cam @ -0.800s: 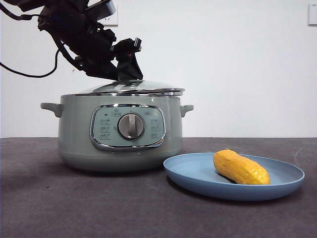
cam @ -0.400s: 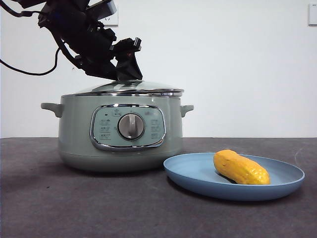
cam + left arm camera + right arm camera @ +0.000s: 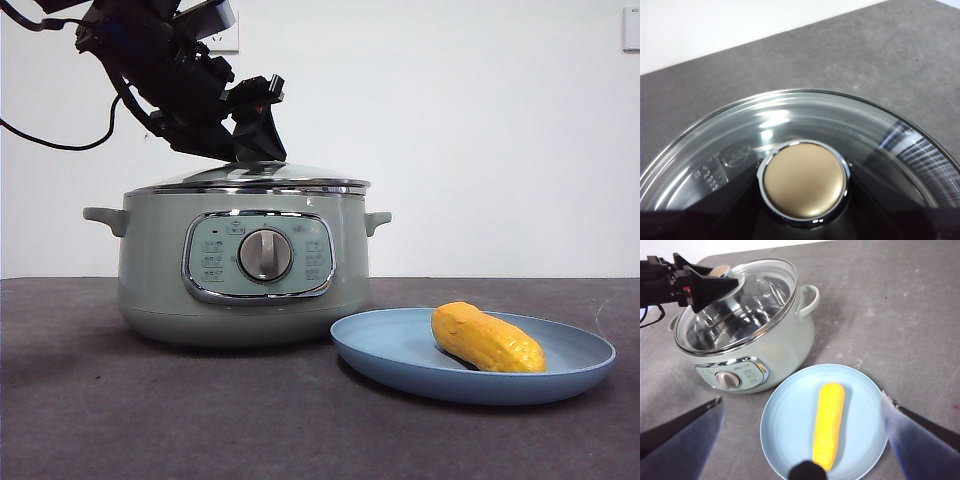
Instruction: Take the corn out from the steamer,put the corn on the plate,close the lid
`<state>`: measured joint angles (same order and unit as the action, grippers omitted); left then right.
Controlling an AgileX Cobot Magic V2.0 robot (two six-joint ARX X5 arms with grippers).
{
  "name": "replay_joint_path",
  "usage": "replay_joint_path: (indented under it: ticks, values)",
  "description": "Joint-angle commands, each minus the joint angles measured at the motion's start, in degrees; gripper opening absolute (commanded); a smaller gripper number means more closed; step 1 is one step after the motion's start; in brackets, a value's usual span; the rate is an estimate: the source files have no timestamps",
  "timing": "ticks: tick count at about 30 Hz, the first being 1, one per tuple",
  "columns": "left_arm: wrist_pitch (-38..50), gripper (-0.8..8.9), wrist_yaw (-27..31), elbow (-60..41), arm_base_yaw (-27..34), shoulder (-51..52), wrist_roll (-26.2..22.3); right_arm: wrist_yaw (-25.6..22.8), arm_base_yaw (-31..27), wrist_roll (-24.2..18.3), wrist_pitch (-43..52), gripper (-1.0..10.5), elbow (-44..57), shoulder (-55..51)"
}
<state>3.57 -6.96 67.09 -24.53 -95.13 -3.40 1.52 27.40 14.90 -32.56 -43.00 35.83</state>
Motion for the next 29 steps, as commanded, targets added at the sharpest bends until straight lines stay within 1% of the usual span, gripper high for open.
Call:
replay_joint_path:
  ticks: [1, 9, 14, 21, 29]
  values:
    - [-2.86, -0.09, 0.39, -1.25, -0.13, -1.22, -1.31, 0.04, 0.20, -0.85, 0.28, 6.0, 0.50, -0.11]
    - [-3.72, -0.09, 0.57, -1.25, -0.13, -1.22, -1.40, 0.02, 0.20, -1.42, 0.24, 6.0, 0.50, -0.11]
    - [-5.88, -0.09, 0.87, -1.25, -0.11, -1.22, -2.84, 0.02, 0.20, -1.44, 0.22, 6.0, 0.52, -0.11]
    - [-8.00, -0.09, 0.94, -1.25, -0.13, -1.22, -2.82, 0.02, 0.20, -1.75, -0.09, 6.0, 0.52, -0.11]
    - [-8.22, -0.09, 0.85, -1.25, -0.13, -1.22, -2.80, 0.00, 0.20, -1.92, -1.16, 6.0, 0.50, -0.11]
